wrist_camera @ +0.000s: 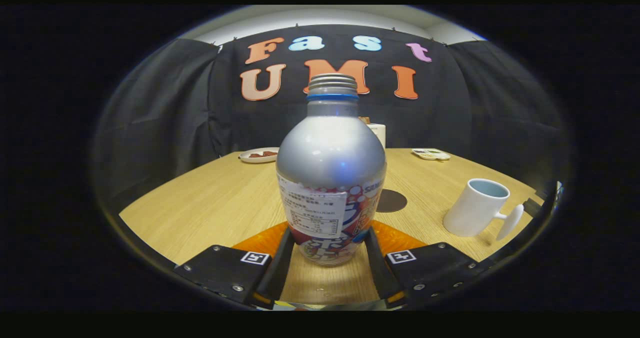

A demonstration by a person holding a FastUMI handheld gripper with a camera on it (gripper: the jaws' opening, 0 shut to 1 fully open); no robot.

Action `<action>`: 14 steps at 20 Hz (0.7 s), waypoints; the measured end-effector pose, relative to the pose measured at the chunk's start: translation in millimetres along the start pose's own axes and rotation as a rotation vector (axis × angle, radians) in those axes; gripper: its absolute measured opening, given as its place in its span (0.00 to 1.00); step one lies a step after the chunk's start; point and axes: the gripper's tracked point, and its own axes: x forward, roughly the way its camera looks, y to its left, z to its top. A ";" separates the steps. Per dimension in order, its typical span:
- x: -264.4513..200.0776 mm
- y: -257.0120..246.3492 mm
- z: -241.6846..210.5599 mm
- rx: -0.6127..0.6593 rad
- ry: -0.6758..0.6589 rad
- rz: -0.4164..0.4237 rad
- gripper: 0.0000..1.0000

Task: Take the bottle from table, then pour the juice into the cup, finally place the bottle on the coaster

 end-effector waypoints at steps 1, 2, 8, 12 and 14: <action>-3.0 -0.4 1.9 0.040 -0.004 0.016 0.70; -6.0 0.0 6.2 0.078 -0.014 0.030 0.70; -23.9 1.6 51.6 0.326 -0.107 0.125 0.70; -27.3 0.5 74.6 0.481 -0.145 0.163 0.70; -26.1 -0.2 80.5 0.565 -0.147 0.172 0.70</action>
